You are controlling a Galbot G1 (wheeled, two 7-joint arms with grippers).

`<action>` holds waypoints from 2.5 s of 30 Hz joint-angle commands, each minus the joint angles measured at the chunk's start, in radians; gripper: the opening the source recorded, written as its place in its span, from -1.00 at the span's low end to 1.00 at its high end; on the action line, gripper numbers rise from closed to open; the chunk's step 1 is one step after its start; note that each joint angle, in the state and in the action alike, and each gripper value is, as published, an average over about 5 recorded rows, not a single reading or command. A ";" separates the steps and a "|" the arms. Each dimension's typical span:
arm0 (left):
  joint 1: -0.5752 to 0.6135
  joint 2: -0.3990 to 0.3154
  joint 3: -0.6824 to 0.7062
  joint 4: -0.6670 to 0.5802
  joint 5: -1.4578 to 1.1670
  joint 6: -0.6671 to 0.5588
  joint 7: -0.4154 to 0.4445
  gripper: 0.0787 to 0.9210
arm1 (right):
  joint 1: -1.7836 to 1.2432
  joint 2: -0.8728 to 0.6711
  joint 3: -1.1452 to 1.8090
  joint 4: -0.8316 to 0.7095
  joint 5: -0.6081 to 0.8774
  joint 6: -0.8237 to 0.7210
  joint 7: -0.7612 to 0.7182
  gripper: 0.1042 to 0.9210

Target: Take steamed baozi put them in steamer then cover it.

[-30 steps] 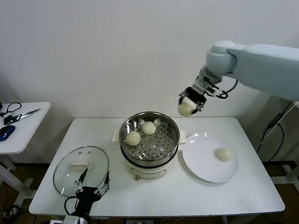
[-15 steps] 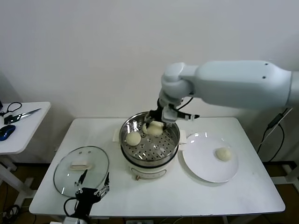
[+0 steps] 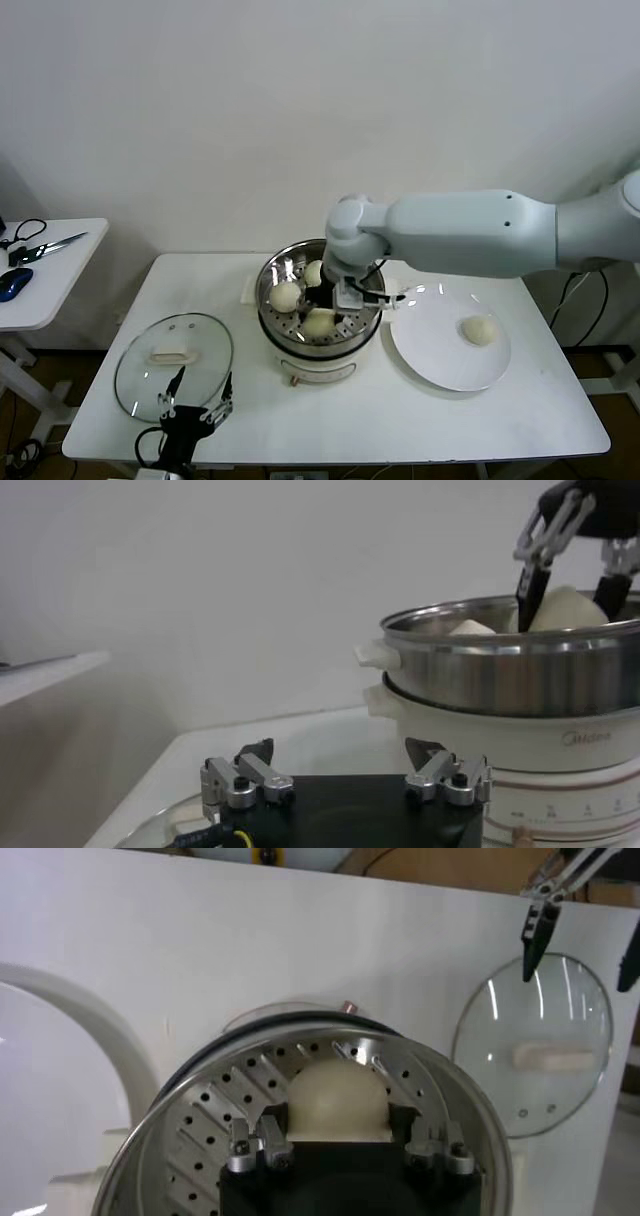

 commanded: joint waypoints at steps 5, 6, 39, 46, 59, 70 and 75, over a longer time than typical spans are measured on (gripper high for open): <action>0.002 0.000 0.000 0.002 0.001 -0.001 -0.001 0.77 | -0.105 0.023 0.016 -0.078 -0.054 0.000 0.024 0.34; 0.003 0.000 0.000 0.002 0.001 -0.002 -0.001 0.77 | -0.107 0.025 0.016 -0.082 -0.052 0.001 0.024 0.35; -0.023 0.010 -0.010 0.011 -0.017 0.005 -0.011 0.77 | 0.320 -0.470 -0.352 -0.358 0.723 -0.383 -0.261 0.76; -0.033 0.008 -0.005 0.008 -0.045 0.028 -0.039 0.77 | 0.046 -0.558 -0.180 -0.391 0.612 -0.454 -0.218 0.76; -0.012 0.005 -0.018 -0.003 -0.050 0.023 -0.040 0.77 | -0.290 -0.486 0.080 -0.547 0.421 -0.475 -0.186 0.76; 0.007 -0.002 -0.017 0.001 -0.031 0.019 -0.041 0.77 | -0.466 -0.412 0.236 -0.637 0.336 -0.486 -0.166 0.76; 0.017 -0.002 -0.024 0.002 -0.031 0.016 -0.042 0.77 | -0.494 -0.391 0.273 -0.667 0.319 -0.484 -0.157 0.76</action>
